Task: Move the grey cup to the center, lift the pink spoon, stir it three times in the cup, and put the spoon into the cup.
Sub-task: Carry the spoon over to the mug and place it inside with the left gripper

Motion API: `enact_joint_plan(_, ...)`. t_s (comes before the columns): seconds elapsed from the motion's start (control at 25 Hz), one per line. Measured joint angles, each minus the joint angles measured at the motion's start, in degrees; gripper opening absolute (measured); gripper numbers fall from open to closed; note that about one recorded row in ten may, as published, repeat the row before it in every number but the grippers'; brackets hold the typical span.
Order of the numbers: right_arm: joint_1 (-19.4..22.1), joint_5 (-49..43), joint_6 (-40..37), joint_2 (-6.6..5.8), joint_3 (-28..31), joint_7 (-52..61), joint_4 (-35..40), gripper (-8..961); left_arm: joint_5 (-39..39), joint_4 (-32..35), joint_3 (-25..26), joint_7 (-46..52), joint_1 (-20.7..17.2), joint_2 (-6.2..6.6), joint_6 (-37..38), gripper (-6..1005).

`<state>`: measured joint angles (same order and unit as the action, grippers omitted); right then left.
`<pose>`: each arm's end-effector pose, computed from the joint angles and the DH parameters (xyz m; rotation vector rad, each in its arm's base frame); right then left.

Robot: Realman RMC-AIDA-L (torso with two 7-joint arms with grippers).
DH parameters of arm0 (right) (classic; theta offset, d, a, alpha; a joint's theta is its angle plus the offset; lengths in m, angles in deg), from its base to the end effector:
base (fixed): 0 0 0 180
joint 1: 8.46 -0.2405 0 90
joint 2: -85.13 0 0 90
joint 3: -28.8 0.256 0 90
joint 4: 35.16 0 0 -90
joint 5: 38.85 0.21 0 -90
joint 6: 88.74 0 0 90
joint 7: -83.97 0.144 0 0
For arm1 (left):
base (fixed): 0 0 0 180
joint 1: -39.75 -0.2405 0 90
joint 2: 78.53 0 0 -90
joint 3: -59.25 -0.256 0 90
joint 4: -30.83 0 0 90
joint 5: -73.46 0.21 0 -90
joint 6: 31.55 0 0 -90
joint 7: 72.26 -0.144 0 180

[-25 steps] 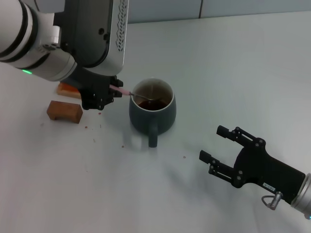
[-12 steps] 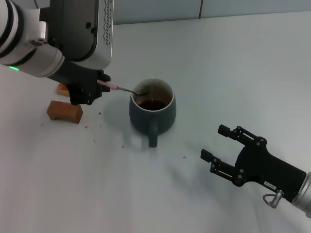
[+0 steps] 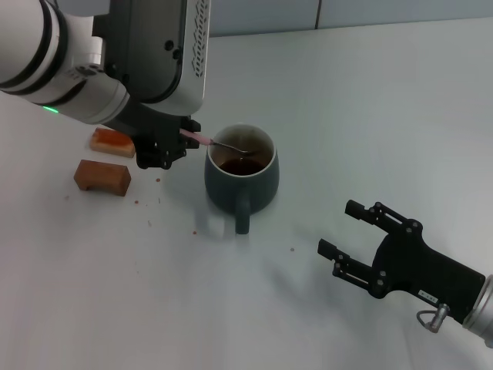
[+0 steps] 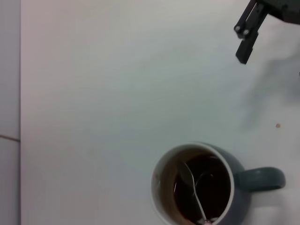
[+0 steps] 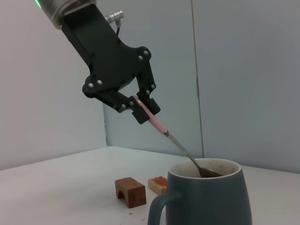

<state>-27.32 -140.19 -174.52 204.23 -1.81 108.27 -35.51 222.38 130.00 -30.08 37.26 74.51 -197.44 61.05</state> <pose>0.3149 0.2197 -0.0761 -2.3618 0.4305 0.8748 -0.0936 0.3344 0.0109 -2.7231 0.5023 0.6136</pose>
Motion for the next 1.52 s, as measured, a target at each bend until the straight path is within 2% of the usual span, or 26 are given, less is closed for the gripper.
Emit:
enact_joint_plan(0.48,-0.49,-0.20,0.01,0.00,-0.34,0.51,0.00,758,0.26,1.05,-0.06,0.66,-1.18,0.18,3.22,127)
enact_joint_plan(1.12,-0.53,-0.26,0.21,0.00,-0.41,0.75,-0.01,758,1.69,-0.65,-0.07,0.34,1.01,0.09,-1.13,127)
enact_joint_plan(1.32,-0.47,-0.26,0.27,0.00,-0.41,0.74,0.00,758,1.43,-0.93,-4.04,0.78,1.44,-0.08,-1.84,127)
enact_joint_plan(1.52,-0.47,-0.26,0.35,0.00,-0.51,0.75,0.00,758,1.63,-0.37,-4.92,1.63,1.30,-0.09,-0.89,127)
